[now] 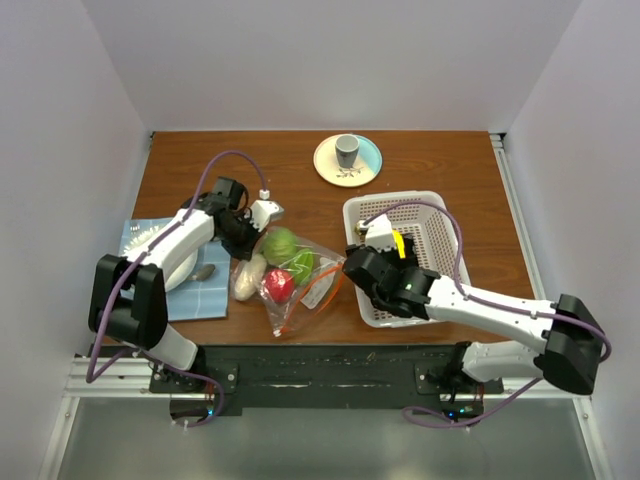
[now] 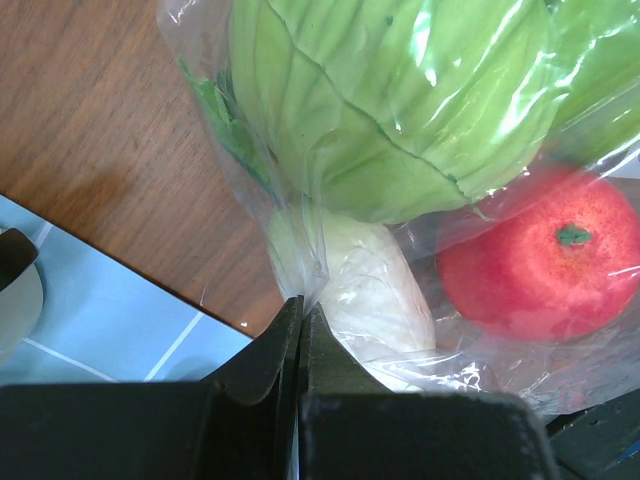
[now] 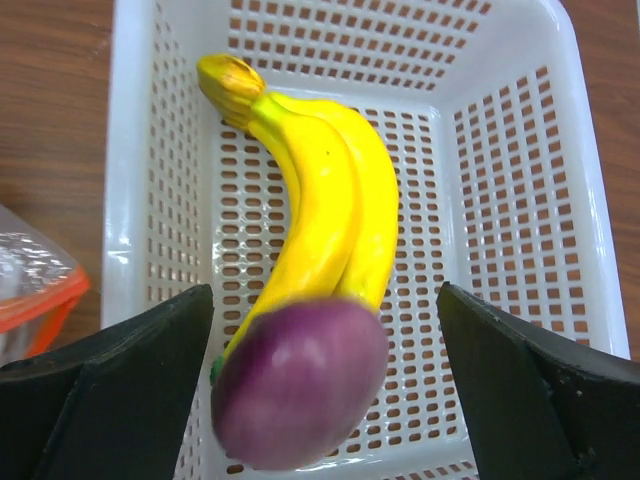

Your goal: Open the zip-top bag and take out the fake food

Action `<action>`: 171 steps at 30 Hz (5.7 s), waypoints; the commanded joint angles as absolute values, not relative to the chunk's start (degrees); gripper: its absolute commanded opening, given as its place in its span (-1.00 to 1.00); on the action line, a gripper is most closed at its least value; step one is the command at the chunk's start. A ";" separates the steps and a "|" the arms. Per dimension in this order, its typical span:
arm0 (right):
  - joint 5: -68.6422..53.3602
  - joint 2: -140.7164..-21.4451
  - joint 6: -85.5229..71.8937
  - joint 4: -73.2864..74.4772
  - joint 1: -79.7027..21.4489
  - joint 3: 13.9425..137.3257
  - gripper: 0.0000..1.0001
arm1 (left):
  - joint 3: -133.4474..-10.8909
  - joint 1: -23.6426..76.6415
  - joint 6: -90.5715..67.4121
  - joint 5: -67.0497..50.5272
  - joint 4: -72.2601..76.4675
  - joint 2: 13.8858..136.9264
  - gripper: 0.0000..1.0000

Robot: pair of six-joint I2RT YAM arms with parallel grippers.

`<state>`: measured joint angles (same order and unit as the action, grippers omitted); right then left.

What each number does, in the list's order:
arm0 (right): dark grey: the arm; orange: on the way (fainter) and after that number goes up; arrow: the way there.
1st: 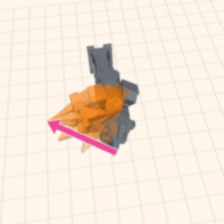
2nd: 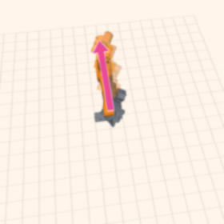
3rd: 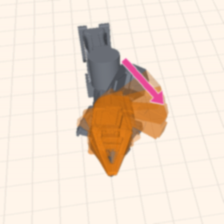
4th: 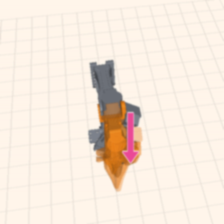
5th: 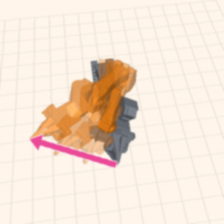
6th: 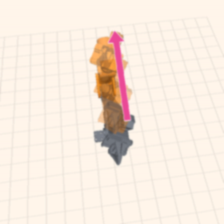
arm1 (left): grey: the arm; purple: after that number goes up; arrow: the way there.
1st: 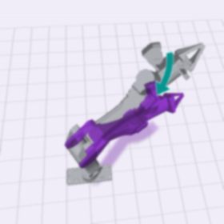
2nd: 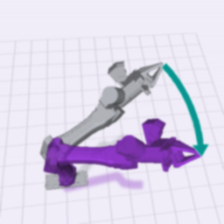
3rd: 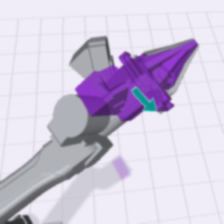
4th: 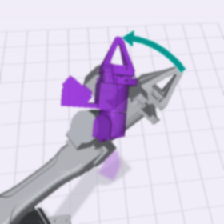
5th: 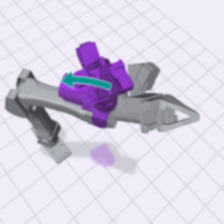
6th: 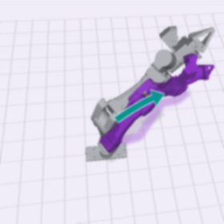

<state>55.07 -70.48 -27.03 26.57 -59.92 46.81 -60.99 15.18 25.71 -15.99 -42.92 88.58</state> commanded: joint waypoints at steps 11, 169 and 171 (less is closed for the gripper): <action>44.65 -69.95 -12.57 8.90 -78.83 46.50 0.20 | -60.12 15.64 25.31 -15.21 -40.34 88.68 -1.00; 30.94 -108.36 -9.67 -38.76 -75.23 53.69 0.98 | -65.57 21.88 27.60 -10.55 -54.31 85.08 -1.00; 31.90 -110.30 -9.41 -37.89 -75.06 54.66 0.97 | -65.65 21.97 27.69 -10.90 -54.49 84.90 -1.00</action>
<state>32.34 -108.44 -8.91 -37.04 -75.55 50.85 -65.65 21.17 26.81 -8.73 -53.80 87.24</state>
